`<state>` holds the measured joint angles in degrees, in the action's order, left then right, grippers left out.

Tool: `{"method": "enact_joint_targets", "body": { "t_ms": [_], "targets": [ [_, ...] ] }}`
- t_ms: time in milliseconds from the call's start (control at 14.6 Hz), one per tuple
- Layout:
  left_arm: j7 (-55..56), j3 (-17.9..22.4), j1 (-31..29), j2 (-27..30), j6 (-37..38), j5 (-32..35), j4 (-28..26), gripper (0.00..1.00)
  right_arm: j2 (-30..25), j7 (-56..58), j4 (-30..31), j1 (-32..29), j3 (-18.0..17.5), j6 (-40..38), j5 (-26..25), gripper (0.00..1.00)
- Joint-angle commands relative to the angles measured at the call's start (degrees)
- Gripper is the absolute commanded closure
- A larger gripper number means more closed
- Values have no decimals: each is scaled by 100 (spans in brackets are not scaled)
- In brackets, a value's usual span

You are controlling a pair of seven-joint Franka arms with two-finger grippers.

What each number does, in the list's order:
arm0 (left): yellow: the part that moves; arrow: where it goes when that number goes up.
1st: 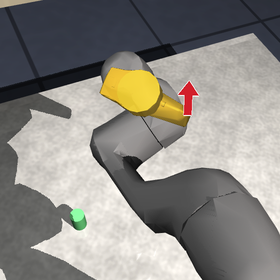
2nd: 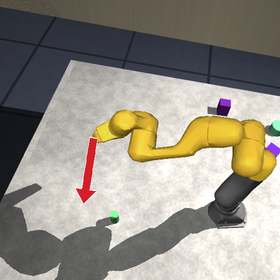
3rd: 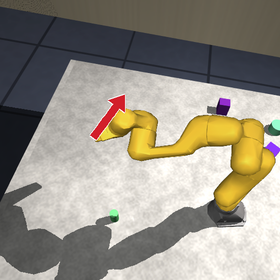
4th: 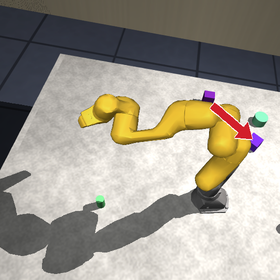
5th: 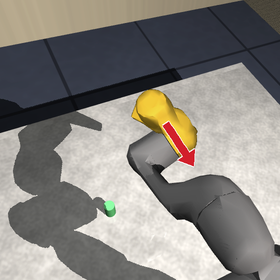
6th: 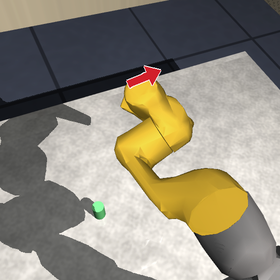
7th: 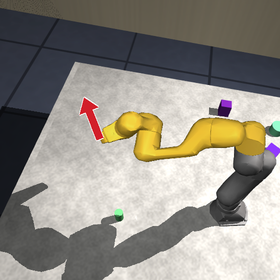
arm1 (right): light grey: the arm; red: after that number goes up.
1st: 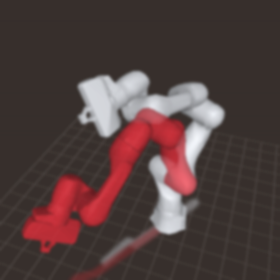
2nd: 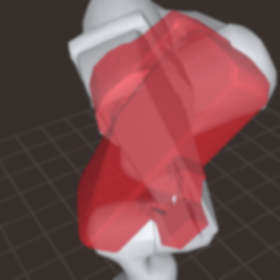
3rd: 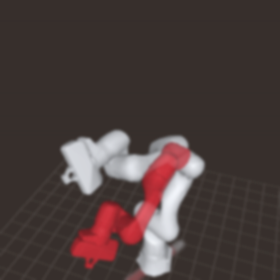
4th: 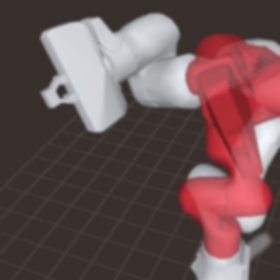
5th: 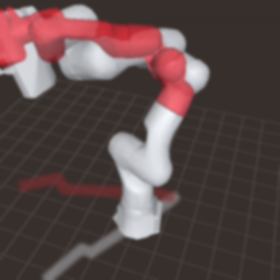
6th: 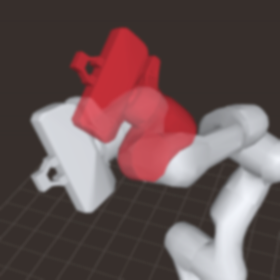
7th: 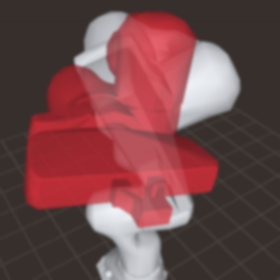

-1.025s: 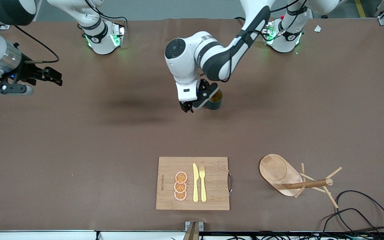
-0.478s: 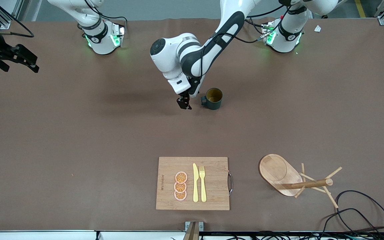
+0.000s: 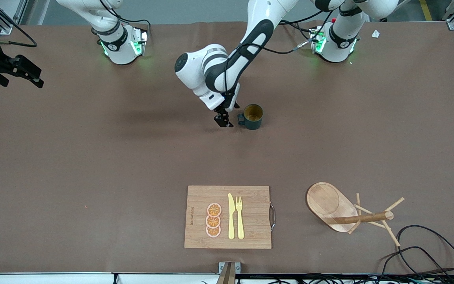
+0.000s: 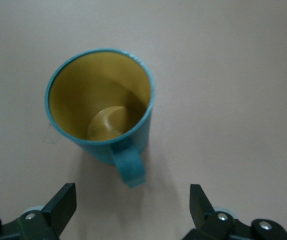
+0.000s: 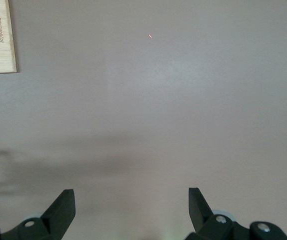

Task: Pass cup and hang on rack
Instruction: 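Lower the left gripper and grasp the teal mug by its handle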

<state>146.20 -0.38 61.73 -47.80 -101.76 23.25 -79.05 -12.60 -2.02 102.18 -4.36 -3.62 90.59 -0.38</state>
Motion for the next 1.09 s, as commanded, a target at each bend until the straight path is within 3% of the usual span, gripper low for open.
{"method": "enact_joint_targets", "body": {
  "t_ms": [0, 478, 1025],
  "targets": [
    [277, 90, 49, -230, 200, 101, 337, 1, -14, 88, 22, -100, -42, -32, 3, 0],
    [699, 178, 49, -247, 332, 92, 347, 7, -5, 88, -5, -91, -51, -24, 3, 0],
    [673, 169, 41, -291, 402, 40, 338, 39, 4, 88, -31, -65, -51, -41, 3, 0]
  ]
}}
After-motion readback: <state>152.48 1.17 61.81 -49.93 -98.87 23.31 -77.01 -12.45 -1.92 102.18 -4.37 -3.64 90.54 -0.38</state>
